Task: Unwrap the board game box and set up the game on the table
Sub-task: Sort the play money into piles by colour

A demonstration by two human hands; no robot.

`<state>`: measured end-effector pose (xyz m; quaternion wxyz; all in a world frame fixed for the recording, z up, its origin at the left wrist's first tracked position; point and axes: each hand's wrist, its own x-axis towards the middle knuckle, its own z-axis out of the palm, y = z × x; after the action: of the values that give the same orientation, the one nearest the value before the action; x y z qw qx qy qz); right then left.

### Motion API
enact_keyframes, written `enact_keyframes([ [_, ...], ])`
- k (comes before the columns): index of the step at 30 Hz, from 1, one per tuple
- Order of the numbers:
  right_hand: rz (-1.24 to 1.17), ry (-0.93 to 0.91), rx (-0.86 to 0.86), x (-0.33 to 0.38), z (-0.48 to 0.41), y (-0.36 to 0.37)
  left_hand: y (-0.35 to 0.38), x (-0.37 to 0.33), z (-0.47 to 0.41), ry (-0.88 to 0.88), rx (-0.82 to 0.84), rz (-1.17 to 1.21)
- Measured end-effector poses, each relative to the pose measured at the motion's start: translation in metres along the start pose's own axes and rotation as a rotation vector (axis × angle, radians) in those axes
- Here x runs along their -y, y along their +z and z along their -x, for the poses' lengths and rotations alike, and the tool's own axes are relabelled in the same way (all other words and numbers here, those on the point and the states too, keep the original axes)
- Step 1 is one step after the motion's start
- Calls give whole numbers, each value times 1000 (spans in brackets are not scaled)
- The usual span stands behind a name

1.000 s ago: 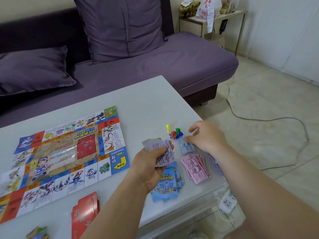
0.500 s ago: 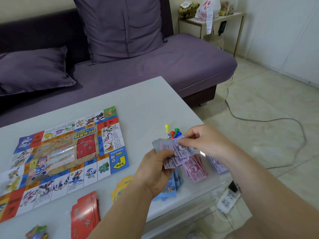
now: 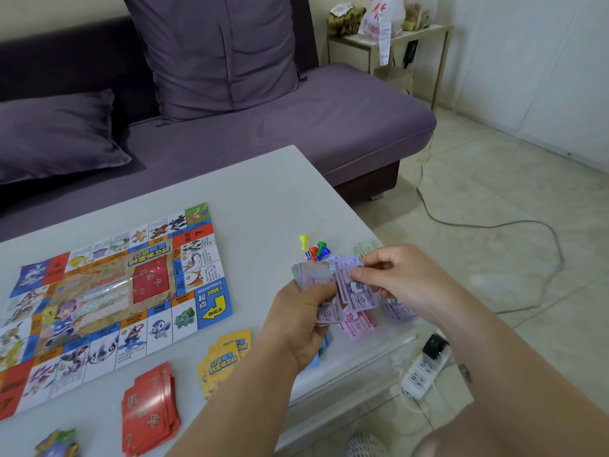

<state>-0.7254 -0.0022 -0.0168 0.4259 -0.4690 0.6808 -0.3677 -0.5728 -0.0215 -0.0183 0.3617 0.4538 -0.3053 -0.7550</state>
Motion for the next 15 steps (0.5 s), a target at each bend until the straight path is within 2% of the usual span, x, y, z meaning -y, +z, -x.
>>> enact_keyframes([
  [7,-107,-29,-6,-4,17,8,8,7,3,7,-99,-38],
  [10,-160,-51,-28,-3,26,13,13,7,5,-22,-109,44],
  [15,-157,-43,-21,-2,24,20,22,2,12,-174,-96,270],
])
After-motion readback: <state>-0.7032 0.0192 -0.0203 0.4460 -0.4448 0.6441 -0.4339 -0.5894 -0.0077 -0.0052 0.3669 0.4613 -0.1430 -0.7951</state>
